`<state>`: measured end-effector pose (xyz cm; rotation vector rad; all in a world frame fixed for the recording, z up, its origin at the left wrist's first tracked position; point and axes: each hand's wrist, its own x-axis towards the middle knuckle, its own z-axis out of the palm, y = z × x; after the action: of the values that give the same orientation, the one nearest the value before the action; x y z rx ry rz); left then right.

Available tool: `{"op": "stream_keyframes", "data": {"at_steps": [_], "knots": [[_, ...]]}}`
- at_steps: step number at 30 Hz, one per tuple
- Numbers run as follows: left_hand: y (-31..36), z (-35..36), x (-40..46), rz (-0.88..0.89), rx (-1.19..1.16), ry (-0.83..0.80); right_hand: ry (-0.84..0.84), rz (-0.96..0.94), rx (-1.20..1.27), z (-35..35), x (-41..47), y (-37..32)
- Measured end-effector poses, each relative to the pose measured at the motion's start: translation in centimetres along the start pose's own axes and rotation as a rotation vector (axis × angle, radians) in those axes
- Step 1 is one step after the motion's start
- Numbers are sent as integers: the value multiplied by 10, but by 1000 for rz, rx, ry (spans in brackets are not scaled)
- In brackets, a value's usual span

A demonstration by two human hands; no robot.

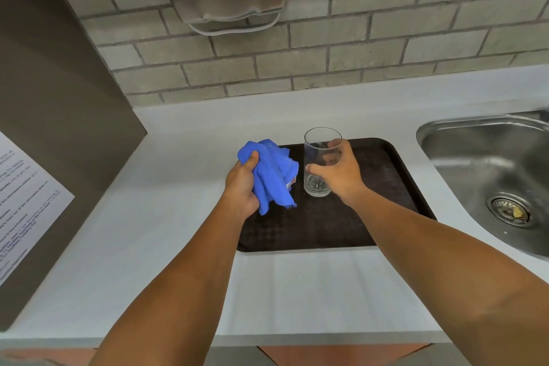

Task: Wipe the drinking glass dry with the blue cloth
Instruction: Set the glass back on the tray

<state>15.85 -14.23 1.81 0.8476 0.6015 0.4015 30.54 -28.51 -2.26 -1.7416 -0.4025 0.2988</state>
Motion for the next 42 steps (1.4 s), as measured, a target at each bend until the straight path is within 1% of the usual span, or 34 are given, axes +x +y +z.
{"op": "stream_keyframes", "data": {"at_steps": [10,21,26,27,29,30,31,33,34,35,37,39,40,42], "knots": [[1,-4,3,8,-2,27,-25,-4,-66,0,-1,-3],[2,-8,4,6,-12,28,-5,-22,-107,4,-6,-3],[4,-12,2,16,4,14,-71,10,-81,-1,-11,-7],[5,-13,1,20,9,9,-22,10,-59,-2,-16,-9],[8,-16,0,21,18,-4,186,-30,-34,0,-32,-10],[9,-16,0,20,22,-13,263,-66,-11,3,-43,-8],[11,-17,-1,21,28,-23,279,-100,22,9,-55,-5],[14,-17,-5,24,40,-40,204,-107,63,24,-76,-3],[16,-18,-7,24,43,-46,150,-67,79,33,-83,-6],[17,-18,-9,23,43,-48,88,-2,102,41,-87,-12],[21,-21,-12,9,33,-50,-71,216,180,55,-87,-33],[25,-25,-16,-15,21,-67,-253,423,347,66,-79,-54],[28,-28,-19,-23,20,-79,-332,476,424,69,-74,-62],[34,-37,-24,-36,16,-103,-446,504,514,78,-66,-72]]}}
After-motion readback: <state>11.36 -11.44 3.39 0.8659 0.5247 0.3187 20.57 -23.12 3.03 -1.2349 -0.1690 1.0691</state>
